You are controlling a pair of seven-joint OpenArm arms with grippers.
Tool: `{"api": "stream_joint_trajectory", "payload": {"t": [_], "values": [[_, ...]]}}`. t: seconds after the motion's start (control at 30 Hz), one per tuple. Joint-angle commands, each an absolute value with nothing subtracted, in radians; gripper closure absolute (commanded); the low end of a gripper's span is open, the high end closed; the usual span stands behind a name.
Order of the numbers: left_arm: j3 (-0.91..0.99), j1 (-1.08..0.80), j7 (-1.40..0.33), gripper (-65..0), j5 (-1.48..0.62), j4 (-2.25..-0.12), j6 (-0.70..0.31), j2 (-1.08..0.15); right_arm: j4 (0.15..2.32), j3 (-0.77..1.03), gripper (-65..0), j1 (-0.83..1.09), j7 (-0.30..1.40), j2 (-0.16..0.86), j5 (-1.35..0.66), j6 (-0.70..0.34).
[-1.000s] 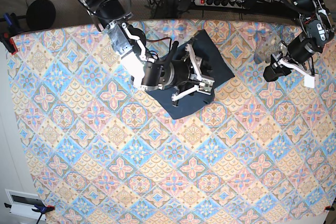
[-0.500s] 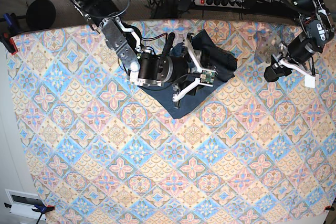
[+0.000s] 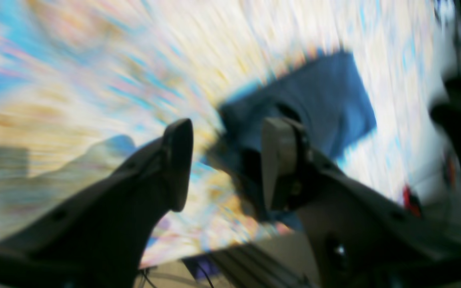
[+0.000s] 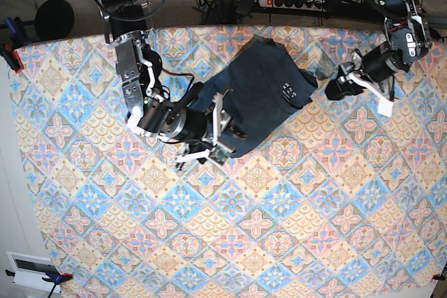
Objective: Layout the t-shirt on the table in an organized manner, then fold the t-shirt properly
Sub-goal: 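Grasp the folded bundle with both grippers and rotate it upright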
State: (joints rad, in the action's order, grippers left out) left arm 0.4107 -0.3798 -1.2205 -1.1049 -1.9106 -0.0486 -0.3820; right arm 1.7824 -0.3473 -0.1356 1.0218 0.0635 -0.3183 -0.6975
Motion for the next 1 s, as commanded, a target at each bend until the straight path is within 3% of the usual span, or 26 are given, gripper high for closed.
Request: {"api": "stream_joint_trajectory", "payload": {"t": [0.0,0.1,0.23,0.5,0.77,0.97], "values": [[0.390,-0.387,-1.202,-17.6,-1.124,-1.949,-0.054,-0.398,1.776,-0.317,-17.9,-0.157,0.998,0.061,-0.335,-0.698],[0.323,-0.389,-1.202,0.0,-1.122,-1.952,-0.054,-0.398,1.696,-0.268,-9.3,-0.162,0.998,0.061,-0.334,-0.698],[0.236,-0.390,-1.204,0.0,-1.089,-1.954,-0.054,-0.397,1.627,-0.269,0.0,-0.229,0.998,0.061,-0.332,-0.698],[0.071,-0.372,-1.173,0.0,-0.872,-1.948,-0.054,-0.326,1.446,-0.285,0.0,-0.401,0.998,0.053,-0.332,-0.698],[-0.068,-0.268,-1.130,0.0,-0.631,-1.779,-0.054,-0.280,1.264,-0.473,0.0,-0.516,0.993,-0.033,-0.329,-0.698],[-0.104,-0.208,-1.130,0.0,-0.587,-1.724,-0.053,-0.283,1.129,-0.579,0.0,-0.529,0.895,-0.048,-0.101,-0.698]]}}
